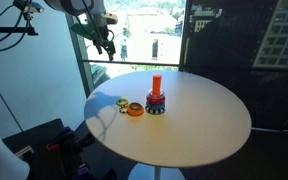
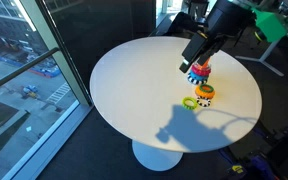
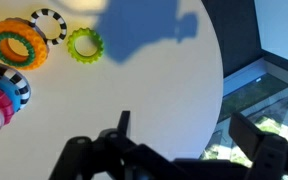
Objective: Remove the transparent ring from the stake
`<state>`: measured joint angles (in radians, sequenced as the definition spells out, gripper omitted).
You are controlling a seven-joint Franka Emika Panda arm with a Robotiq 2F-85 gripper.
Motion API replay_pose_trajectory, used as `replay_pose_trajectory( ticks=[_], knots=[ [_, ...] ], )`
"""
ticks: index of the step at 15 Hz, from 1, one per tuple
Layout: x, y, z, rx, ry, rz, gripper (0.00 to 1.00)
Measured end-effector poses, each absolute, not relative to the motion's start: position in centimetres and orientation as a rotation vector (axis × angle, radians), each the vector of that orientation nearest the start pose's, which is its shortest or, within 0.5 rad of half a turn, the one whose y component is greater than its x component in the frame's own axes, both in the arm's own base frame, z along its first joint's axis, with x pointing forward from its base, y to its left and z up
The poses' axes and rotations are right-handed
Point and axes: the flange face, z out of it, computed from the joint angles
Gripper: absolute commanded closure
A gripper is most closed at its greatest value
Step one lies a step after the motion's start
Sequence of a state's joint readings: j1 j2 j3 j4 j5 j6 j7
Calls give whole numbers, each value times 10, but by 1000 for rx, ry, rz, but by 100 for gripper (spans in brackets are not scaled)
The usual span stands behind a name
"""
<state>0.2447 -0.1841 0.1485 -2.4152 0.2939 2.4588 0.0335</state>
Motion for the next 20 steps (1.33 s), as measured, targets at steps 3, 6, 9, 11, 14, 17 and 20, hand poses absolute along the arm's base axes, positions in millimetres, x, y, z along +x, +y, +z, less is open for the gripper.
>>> replay_pose_trajectory(
  ticks=[3,6,9,11,14,17,20],
  knots=[
    [450,187,404,-2894,-222,-270,0],
    [450,187,403,-2894,-221,-267,0],
    [452,183,403,-2897,-205,-271,0],
    [456,177,405,-2902,-180,-290,0],
    [465,173,410,-2928,-122,-354,0],
    [475,164,412,-2990,-45,-413,0],
    [487,145,409,-3060,57,-449,0]
  ],
)
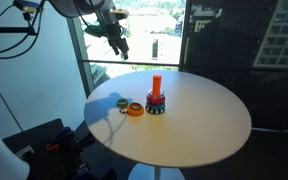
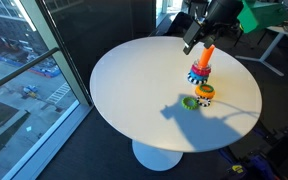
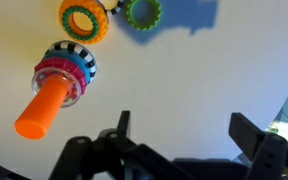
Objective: Remove the transparent ring from the stake
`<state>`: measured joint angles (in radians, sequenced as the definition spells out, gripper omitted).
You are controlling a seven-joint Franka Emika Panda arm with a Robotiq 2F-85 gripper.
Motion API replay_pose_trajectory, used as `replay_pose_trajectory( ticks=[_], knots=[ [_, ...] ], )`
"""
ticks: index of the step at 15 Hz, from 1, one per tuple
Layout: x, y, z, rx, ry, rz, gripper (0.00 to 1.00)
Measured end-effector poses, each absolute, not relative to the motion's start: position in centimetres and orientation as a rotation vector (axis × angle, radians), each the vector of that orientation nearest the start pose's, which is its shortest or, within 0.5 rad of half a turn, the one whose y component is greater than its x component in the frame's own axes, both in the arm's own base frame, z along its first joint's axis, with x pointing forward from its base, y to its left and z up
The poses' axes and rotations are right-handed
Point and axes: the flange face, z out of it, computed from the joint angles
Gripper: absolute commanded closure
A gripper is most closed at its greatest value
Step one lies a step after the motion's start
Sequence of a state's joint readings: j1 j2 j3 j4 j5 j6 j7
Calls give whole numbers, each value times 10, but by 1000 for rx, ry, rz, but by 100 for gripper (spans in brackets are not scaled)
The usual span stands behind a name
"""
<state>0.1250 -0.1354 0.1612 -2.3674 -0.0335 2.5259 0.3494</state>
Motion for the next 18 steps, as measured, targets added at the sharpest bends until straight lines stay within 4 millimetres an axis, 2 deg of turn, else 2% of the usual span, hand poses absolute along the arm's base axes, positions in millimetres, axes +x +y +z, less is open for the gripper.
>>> replay_pose_trajectory(
  ticks=[5,10,18],
  knots=[
    [503,110,399,-3120,246,-449,0],
    [511,76,378,-3192,504,-375,0],
    [521,57,332,-3223,747,-347,0]
  ],
)
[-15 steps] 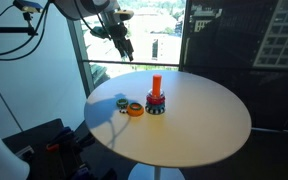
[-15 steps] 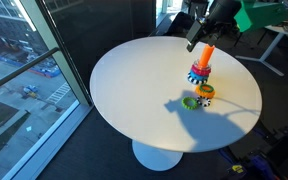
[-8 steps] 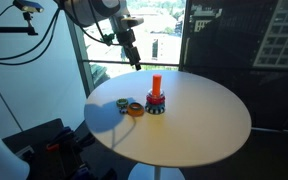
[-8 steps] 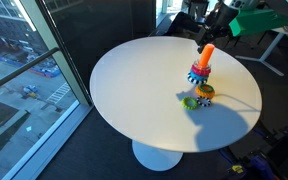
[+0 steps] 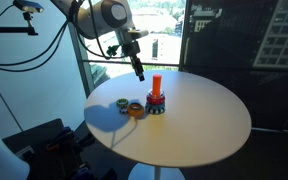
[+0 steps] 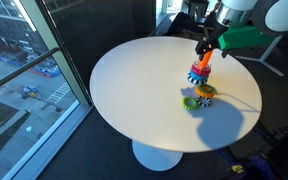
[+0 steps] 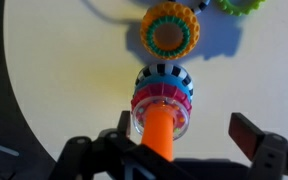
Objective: Remove the transparent ring from the stake
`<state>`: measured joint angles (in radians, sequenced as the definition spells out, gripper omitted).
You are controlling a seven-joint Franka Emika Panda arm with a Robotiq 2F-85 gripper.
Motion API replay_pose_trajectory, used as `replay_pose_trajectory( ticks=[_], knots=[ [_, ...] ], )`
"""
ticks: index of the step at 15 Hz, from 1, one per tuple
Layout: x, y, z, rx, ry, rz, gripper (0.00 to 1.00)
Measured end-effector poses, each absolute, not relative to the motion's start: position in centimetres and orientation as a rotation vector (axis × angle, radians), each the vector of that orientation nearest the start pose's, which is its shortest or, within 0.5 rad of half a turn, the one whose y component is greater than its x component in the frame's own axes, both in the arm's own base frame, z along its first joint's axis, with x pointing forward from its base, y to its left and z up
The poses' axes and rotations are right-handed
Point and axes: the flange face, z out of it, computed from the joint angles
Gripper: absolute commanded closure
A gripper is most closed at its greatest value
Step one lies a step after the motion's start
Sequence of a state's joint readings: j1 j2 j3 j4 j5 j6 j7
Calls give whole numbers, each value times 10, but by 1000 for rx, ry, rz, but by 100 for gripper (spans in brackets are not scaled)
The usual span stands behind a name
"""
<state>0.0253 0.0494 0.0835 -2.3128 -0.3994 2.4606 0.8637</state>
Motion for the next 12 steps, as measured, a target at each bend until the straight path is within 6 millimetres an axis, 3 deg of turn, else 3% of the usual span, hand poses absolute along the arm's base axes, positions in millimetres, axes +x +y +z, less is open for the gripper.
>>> replay_pose_trajectory(
  ticks=[5,12],
  knots=[
    [541,50,309,-3198,832,-387,0],
    [550,52,307,-3190,837,-406,0]
  ],
)
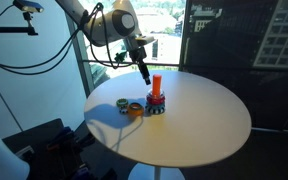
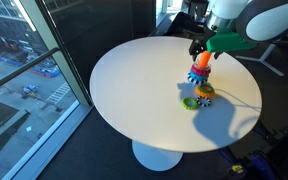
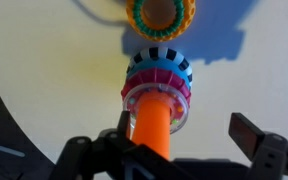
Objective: Remove the transparent ring from the stake
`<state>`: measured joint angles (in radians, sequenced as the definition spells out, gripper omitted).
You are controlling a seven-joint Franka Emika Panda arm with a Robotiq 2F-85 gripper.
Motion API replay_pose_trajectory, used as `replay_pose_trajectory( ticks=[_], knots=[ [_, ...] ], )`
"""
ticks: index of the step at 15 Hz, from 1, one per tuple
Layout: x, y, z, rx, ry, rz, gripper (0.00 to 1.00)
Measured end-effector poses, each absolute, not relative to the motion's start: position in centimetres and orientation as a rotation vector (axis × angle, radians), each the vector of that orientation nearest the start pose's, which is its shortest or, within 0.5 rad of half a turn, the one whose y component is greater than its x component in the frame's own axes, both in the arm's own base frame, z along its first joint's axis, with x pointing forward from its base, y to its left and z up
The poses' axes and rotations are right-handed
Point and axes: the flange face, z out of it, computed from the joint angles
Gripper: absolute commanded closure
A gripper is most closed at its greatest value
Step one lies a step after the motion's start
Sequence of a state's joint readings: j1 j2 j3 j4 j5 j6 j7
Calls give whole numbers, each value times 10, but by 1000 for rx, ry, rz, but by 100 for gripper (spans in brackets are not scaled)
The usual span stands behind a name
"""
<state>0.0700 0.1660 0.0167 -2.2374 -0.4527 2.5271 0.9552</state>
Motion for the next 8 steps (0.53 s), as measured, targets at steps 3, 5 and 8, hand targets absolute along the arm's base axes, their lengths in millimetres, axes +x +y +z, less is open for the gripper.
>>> replay_pose_trajectory(
  ticks=[3,5,8],
  knots=[
    [551,47,307,-3185,862,-405,0],
    [551,40,306,-3175,893,-400,0],
    [552,33,304,-3143,957,-372,0]
  ],
)
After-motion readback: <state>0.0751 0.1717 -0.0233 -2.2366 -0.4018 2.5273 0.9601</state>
